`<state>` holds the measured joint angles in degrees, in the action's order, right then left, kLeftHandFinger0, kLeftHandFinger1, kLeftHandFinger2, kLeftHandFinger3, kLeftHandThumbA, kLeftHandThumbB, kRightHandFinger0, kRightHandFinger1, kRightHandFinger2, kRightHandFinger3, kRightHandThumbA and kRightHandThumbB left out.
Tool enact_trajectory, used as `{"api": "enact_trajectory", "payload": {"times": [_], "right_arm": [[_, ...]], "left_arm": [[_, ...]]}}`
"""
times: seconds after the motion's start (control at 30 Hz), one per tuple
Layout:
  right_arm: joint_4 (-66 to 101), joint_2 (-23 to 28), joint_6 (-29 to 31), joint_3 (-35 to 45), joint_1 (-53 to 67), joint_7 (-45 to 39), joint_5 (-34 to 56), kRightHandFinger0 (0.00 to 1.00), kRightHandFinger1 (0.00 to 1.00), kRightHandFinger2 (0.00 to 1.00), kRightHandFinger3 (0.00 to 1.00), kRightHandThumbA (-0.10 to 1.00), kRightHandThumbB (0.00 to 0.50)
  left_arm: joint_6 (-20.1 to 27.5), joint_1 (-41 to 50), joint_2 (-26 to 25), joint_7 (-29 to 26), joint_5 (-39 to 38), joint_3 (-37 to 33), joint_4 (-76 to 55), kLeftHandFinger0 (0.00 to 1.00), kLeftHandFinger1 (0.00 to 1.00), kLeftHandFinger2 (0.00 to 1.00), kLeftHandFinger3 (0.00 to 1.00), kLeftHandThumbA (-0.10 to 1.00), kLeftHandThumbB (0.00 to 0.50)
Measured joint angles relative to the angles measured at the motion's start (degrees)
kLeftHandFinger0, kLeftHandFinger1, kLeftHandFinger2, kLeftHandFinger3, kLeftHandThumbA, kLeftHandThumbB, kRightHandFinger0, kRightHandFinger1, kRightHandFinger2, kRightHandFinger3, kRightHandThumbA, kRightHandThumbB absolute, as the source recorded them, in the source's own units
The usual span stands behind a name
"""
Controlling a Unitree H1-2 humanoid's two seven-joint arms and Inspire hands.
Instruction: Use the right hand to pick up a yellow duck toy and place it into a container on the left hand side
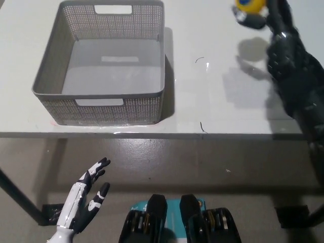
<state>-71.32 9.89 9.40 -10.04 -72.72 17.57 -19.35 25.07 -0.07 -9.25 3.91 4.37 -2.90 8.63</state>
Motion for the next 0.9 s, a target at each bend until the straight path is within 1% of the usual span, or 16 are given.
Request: {"api": "enact_trajectory", "payload": {"times": [0.2,0.23,0.27,0.3,0.33,0.43,0.47,0.5,0.57,0.6,0.73,0.77,0.8,0.83,0.87,0.9], "right_arm": [[3.56,-6.23,0.80,-1.47,-1.85,0.59,-0.41,0.00,0.33,0.74,0.81,-0.10,0.135],[3.67,-7.25,0.80,-1.53,-1.96,0.60,-0.40,0.00,0.28,0.66,0.77,-0.10,0.140],[3.69,-8.32,0.80,-1.58,-2.03,0.62,-0.40,0.00,0.18,0.47,0.68,-0.10,0.150],[3.68,-9.14,0.80,-1.62,-2.05,0.62,-0.39,0.00,0.08,0.40,0.63,-0.10,0.165],[3.63,-10.22,0.82,-1.67,-2.05,0.64,-0.37,0.00,0.03,0.39,0.64,-0.10,0.165],[2.51,-13.03,0.90,-1.82,-2.46,0.87,-0.38,0.00,0.09,0.59,0.75,-0.10,0.149],[1.81,-13.74,0.91,-1.96,-2.79,0.97,-0.39,0.00,0.16,0.71,0.81,-0.10,0.147],[0.86,-14.56,0.92,-2.12,-3.25,1.13,-0.39,0.00,0.22,0.75,0.82,-0.10,0.146],[-0.77,-15.88,0.93,-2.62,-4.05,1.62,-0.43,0.00,0.32,0.76,0.84,-0.10,0.151],[-1.54,-16.37,0.93,-2.96,-4.27,1.82,-0.48,0.00,0.34,0.77,0.84,-0.10,0.154],[-3.85,-17.77,0.93,-4.66,-4.49,2.83,-1.24,0.00,0.39,0.78,0.87,-0.10,0.165],[-4.46,-17.99,0.92,-5.07,-4.49,2.94,-1.47,0.10,0.43,0.77,0.84,0.05,0.216],[-4.93,-18.06,0.81,-5.37,-4.49,2.96,-1.61,0.23,0.56,0.86,0.98,0.18,0.257],[-5.41,-18.06,0.65,-5.66,-4.48,2.96,-1.70,0.69,1.00,1.00,1.00,0.65,0.385],[-5.75,-17.98,0.32,-6.03,-4.49,2.56,-1.80,1.00,1.00,1.00,1.00,0.75,0.389],[-5.99,-17.79,-0.11,-6.58,-4.51,1.61,-1.93,1.00,1.00,1.00,1.00,0.83,0.433]], "left_arm": [[0.01,0.02,-0.03,-0.05,0.03,-0.04,0.00,1.00,1.00,1.00,1.00,0.93,0.243],[0.02,0.03,-0.03,-0.05,0.03,-0.08,0.00,1.00,1.00,1.00,1.00,0.93,0.246],[0.02,0.07,-0.03,-0.04,0.04,-0.12,0.00,1.00,1.00,1.00,1.00,0.94,0.245],[0.02,0.10,-0.03,-0.05,0.04,-0.15,0.00,1.00,1.00,1.00,1.00,0.94,0.247],[0.02,0.13,-0.03,-0.06,0.06,-0.20,0.00,1.00,1.00,1.00,1.00,0.94,0.247],[0.02,0.14,-0.01,-0.08,0.13,-0.37,0.00,1.00,1.00,1.00,1.00,0.94,0.254],[0.02,0.12,0.01,-0.07,0.15,-0.42,0.00,1.00,1.00,1.00,1.00,0.94,0.261],[0.02,0.11,0.03,-0.07,0.17,-0.46,0.00,1.00,1.00,1.00,1.00,0.94,0.262],[0.02,0.10,0.06,-0.07,0.21,-0.51,0.00,1.00,1.00,1.00,1.00,0.93,0.263],[0.02,0.09,0.06,-0.07,0.24,-0.53,0.00,1.00,1.00,1.00,1.00,0.93,0.250],[0.02,-0.05,0.05,-0.08,0.53,-0.70,0.00,1.00,1.00,1.00,1.00,0.91,0.259],[0.02,-0.09,0.05,-0.07,0.60,-0.73,0.00,1.00,1.00,1.00,1.00,0.90,0.254],[0.03,-0.14,0.05,-0.06,0.63,-0.76,-0.01,1.00,1.00,1.00,1.00,0.90,0.260],[0.03,-0.18,0.05,-0.06,0.64,-0.79,-0.02,1.00,1.00,1.00,1.00,0.90,0.253],[0.03,-0.21,0.04,-0.05,0.67,-0.79,-0.03,1.00,1.00,1.00,1.00,0.90,0.254],[0.03,-0.26,0.03,-0.05,0.72,-0.82,-0.09,1.00,1.00,1.00,1.00,0.90,0.255]]}}
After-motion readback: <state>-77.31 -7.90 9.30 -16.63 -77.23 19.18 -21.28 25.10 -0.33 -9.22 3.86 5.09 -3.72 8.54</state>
